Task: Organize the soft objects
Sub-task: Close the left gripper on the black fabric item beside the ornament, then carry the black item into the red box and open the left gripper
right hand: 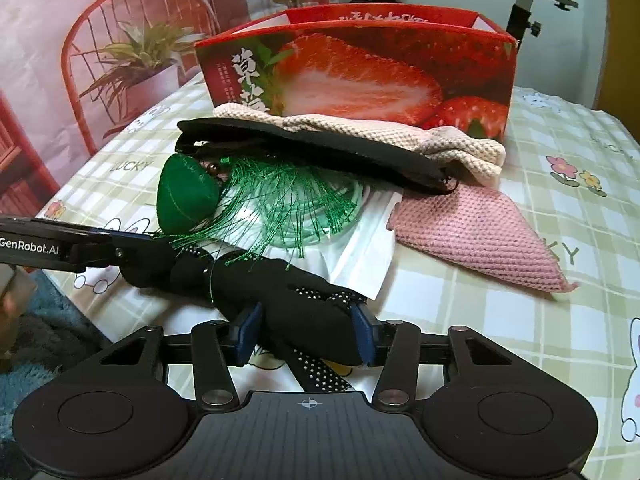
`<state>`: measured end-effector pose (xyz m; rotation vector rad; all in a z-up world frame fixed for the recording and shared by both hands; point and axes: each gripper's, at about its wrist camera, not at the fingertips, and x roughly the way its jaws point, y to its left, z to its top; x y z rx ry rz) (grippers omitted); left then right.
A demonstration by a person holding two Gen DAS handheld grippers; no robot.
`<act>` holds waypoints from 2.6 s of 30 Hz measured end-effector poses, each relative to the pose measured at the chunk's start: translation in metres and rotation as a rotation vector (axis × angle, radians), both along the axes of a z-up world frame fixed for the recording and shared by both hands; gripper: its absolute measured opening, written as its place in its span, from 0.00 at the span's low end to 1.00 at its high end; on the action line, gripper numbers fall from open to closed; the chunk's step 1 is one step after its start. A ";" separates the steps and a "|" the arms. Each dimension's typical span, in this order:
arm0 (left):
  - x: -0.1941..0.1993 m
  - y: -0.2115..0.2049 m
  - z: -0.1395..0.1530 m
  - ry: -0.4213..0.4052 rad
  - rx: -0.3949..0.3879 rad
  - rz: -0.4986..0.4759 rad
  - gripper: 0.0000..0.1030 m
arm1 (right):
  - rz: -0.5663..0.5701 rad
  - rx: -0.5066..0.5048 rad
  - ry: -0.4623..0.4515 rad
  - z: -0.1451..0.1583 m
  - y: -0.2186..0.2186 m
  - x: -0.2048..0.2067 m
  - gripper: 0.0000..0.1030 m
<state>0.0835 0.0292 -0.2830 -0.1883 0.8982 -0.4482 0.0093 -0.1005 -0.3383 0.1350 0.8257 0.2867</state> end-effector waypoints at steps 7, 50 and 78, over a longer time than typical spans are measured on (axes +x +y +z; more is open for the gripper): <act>0.000 0.008 0.000 0.030 -0.009 0.042 0.46 | 0.006 0.029 0.025 0.001 -0.006 -0.002 0.37; -0.020 0.010 0.093 -0.338 -0.096 0.012 0.16 | 0.051 0.085 -0.370 0.099 -0.020 -0.017 0.08; 0.119 -0.019 0.134 -0.351 -0.034 0.023 0.16 | 0.055 -0.019 -0.476 0.145 -0.045 0.126 0.08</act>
